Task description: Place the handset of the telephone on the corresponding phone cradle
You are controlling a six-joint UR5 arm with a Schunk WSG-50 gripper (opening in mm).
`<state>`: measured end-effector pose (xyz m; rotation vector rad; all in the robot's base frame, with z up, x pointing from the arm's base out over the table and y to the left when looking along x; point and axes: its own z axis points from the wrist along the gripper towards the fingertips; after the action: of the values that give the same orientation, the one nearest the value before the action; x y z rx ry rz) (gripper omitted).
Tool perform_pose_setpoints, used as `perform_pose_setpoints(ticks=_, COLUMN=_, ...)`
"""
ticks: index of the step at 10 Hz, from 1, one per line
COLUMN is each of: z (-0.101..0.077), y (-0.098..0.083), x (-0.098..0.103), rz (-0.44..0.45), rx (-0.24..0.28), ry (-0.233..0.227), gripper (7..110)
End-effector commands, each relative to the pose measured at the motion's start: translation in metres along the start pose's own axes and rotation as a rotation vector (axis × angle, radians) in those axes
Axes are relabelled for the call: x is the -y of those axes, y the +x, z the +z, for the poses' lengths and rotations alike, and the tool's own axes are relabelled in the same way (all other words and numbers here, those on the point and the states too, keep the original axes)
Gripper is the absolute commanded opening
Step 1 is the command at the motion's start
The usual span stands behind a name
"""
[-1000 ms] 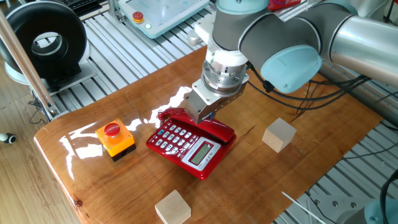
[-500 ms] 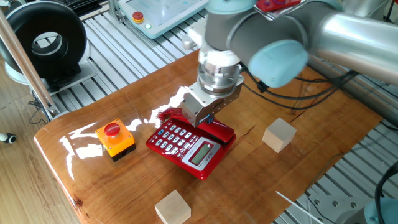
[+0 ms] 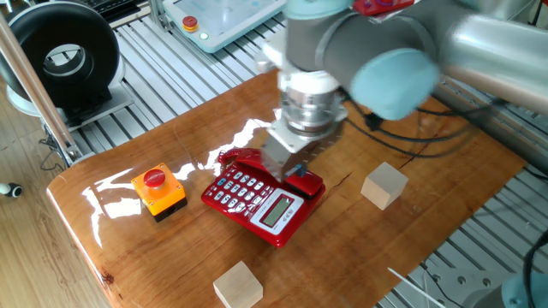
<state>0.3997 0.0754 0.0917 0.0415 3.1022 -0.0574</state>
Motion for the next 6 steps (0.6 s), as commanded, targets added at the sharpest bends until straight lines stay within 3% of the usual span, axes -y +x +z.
perform_pose_setpoints(ticks=1, z=-0.0152, y=0.0298, x=-0.0162, rz=0.045, rx=0.045, ry=-0.01, gripper=7)
perform_pose_setpoints(ticks=4, z=-0.011, y=0.0297, x=-0.025, rz=0.05, rx=0.052, ry=-0.014, gripper=7)
perform_pose_setpoints(ticks=6, z=-0.0105, y=0.0259, x=-0.0199, rz=0.029, rx=0.06, ry=0.002, gripper=7)
